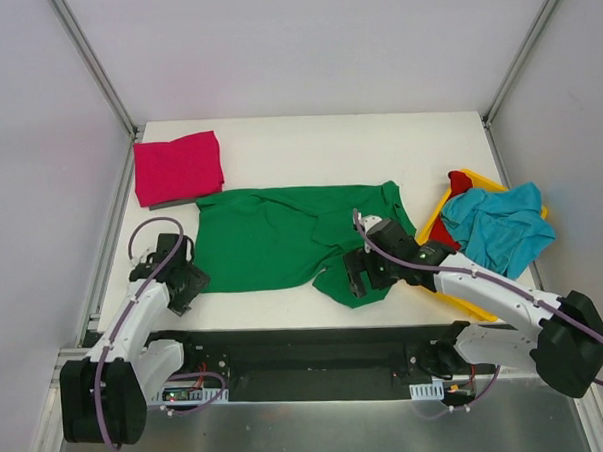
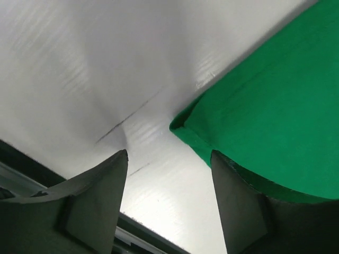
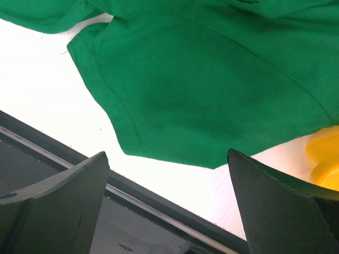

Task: Fold and stack the t-shirts
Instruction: Flatten out the tshirt

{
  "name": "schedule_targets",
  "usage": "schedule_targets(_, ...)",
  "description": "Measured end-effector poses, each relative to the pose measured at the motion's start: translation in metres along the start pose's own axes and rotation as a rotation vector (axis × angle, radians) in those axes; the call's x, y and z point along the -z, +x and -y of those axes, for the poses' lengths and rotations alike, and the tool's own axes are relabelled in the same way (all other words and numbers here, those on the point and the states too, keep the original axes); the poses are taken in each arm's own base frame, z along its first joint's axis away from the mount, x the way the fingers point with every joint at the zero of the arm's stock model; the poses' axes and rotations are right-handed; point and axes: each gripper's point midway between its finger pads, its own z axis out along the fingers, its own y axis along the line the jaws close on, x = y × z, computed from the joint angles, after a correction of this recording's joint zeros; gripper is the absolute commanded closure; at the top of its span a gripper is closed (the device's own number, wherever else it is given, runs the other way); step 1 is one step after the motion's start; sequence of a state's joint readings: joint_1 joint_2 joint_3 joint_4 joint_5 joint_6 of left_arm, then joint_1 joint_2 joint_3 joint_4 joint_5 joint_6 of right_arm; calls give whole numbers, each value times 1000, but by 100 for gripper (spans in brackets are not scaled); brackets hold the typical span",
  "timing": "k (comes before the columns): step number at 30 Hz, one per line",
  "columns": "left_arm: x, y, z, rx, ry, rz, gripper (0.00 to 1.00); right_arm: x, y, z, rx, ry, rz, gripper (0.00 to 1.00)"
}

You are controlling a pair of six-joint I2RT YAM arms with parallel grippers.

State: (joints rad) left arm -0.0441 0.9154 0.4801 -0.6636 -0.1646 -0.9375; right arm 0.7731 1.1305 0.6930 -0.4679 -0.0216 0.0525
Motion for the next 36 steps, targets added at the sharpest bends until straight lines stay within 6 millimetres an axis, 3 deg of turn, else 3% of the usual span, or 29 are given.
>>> schedule_targets(3, -12, 3, 0, 1, -21, -17, 48, 0, 1, -2, -8, -11, -1, 4)
schedule_targets(6, -16, -4, 13, 14, 16, 3, 49, 0, 1, -3, -14, -16, -2, 4)
schedule_targets(11, -20, -13, 28, 34, 73, 40, 59, -2, 11, -1, -15, -9, -28, 4)
schedule_targets(13, -22, -15, 31, 40, 89, 49, 70, -1, 13, 0, -13, -6, -36, 4)
schedule_targets(15, -23, -14, 34, 41, 103, 47, 95, -1, 15, 1, -10, -2, -47, 4)
schedule_targets(16, -23, -13, 35, 44, 107, 42, 100, -1, 17, 2, -9, 0, -53, 4)
schedule_targets(24, -23, -8, 40, 37, 138, 15, 100, 1, 33, -5, 34, -7, -116, 1)
schedule_targets(29, -20, -6, 40, 26, 149, 6, 100, -4, 47, -19, 102, -14, -160, 9)
schedule_targets(36, -18, -6, 39, 12, 157, 12, 100, -23, 52, -20, 130, 56, -175, 16)
